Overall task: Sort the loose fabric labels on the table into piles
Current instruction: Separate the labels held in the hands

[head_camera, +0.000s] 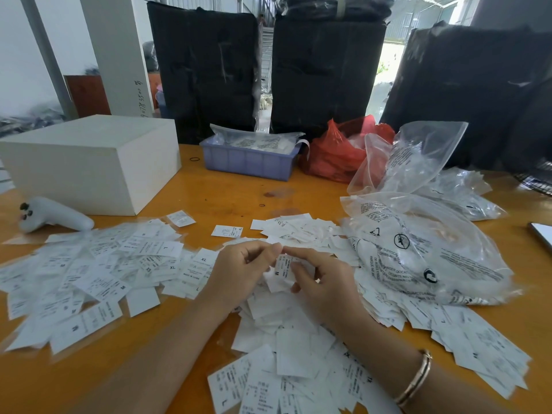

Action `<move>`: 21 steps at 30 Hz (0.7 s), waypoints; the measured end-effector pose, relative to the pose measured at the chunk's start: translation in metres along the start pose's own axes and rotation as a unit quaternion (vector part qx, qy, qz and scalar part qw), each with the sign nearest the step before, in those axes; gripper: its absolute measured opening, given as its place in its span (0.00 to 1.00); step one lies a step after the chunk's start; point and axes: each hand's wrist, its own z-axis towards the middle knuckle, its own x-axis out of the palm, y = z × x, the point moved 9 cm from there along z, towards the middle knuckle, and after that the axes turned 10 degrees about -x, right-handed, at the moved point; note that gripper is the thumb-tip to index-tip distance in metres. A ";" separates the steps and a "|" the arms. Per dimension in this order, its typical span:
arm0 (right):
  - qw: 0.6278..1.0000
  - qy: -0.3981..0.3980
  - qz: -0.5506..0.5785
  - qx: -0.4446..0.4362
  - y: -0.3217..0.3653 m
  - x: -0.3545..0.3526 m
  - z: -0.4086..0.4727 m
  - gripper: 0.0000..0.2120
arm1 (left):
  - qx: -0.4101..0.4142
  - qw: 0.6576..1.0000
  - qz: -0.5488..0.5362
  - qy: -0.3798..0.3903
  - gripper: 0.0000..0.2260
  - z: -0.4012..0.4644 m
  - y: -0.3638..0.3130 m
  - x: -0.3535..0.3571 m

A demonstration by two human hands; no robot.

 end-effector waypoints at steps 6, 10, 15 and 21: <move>0.998 -0.029 0.029 0.051 -0.011 -0.009 0.001 0.17 | -0.014 0.999 -0.011 0.035 0.11 0.001 0.004 0.006; 0.998 -0.014 0.024 0.048 -0.009 -0.005 0.001 0.17 | -0.014 1.000 -0.019 0.018 0.10 0.000 0.003 0.002; 0.997 -0.015 0.045 0.057 -0.011 -0.002 0.001 0.10 | -0.009 0.999 -0.020 0.023 0.07 -0.001 0.001 0.005; 0.998 0.023 0.057 0.031 -0.005 0.003 0.002 0.12 | -0.015 0.999 0.010 0.032 0.04 0.001 0.005 0.007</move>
